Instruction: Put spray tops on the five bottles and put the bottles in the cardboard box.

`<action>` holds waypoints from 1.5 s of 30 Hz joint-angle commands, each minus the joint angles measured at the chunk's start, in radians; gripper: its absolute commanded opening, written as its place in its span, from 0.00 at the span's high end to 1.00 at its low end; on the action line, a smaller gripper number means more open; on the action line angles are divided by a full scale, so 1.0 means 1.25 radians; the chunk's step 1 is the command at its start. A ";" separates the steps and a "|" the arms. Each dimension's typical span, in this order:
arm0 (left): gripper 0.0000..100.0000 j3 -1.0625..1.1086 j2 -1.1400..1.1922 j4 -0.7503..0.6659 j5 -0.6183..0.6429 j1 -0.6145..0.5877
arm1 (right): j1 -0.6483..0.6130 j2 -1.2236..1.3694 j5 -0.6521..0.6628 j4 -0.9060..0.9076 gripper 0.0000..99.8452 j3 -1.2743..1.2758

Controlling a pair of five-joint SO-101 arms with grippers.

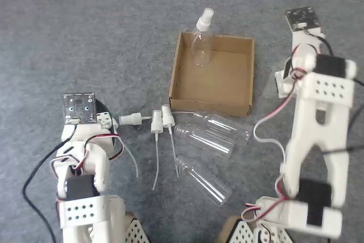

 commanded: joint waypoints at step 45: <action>0.99 -0.007 -0.001 -0.022 -0.005 0.004 | 0.165 0.471 -0.004 0.107 0.99 -0.320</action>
